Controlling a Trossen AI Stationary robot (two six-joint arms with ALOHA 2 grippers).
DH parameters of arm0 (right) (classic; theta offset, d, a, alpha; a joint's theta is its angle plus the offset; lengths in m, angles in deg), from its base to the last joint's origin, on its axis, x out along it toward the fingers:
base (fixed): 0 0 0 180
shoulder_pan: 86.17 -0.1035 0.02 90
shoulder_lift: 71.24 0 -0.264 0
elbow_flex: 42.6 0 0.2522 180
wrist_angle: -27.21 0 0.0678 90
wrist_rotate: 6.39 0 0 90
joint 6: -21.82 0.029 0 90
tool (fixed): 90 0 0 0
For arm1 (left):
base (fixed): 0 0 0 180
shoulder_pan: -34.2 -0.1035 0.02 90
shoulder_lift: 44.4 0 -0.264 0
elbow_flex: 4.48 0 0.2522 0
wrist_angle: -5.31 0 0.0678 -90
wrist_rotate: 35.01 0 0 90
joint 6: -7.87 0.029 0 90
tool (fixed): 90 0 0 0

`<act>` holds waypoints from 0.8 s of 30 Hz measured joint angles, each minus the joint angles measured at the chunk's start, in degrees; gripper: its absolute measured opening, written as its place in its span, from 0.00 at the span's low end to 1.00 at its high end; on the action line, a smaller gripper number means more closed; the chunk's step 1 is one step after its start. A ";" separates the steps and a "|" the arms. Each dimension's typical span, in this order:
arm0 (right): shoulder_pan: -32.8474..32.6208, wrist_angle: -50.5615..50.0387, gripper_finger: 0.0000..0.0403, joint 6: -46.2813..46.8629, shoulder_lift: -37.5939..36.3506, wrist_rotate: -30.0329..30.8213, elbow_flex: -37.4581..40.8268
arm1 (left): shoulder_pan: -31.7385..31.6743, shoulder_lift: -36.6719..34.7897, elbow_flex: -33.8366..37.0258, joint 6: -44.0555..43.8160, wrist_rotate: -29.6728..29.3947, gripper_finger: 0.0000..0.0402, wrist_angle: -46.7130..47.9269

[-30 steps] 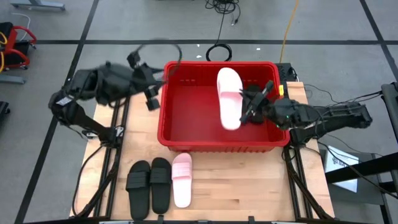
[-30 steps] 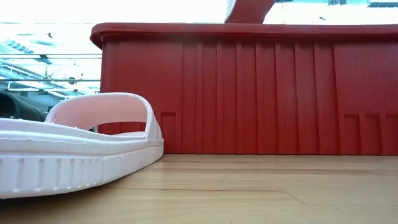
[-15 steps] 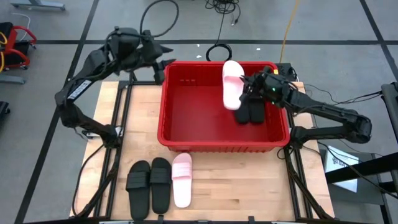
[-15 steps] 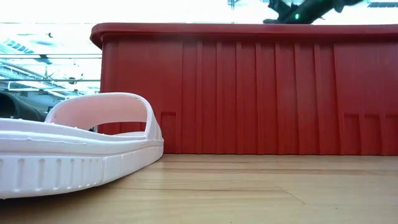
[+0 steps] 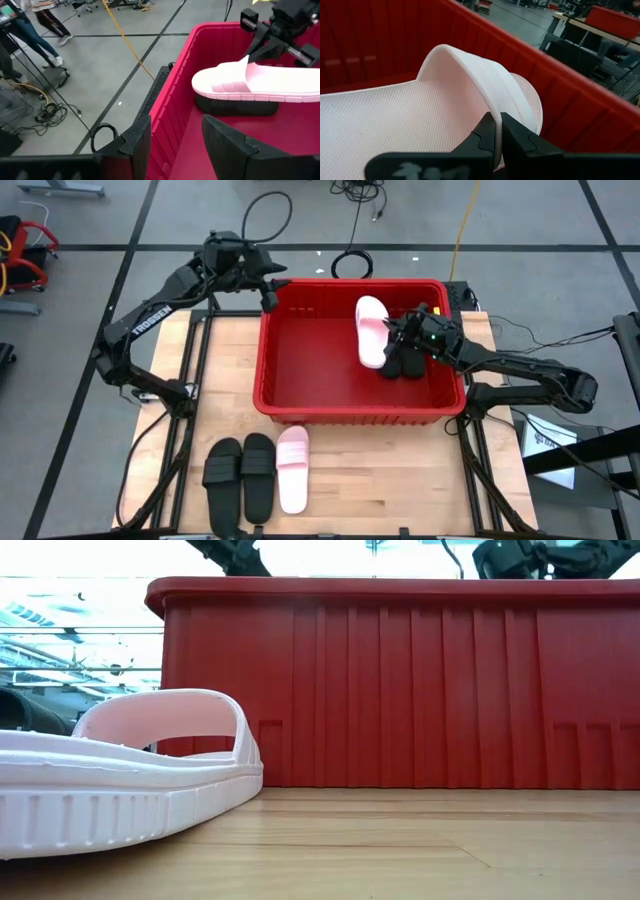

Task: Pick and place slides into bin
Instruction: Put the pink slide into the red bin

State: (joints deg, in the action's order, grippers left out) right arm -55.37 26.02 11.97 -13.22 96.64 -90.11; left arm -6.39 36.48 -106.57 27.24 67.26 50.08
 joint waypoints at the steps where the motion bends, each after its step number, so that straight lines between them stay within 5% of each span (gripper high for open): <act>1: 0.00 1.14 0.01 -0.45 0.14 0.03 0.86 | -0.13 0.00 0.79 -0.35 0.04 0.44 -0.80; 24: 3.25 16.64 0.01 -2.68 19.29 -5.74 2.41 | -0.58 -13.88 25.81 -9.44 -2.27 0.44 -23.06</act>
State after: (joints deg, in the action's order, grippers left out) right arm -52.12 42.65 9.28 6.07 90.90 -87.69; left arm -6.97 22.60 -80.76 17.80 65.00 27.03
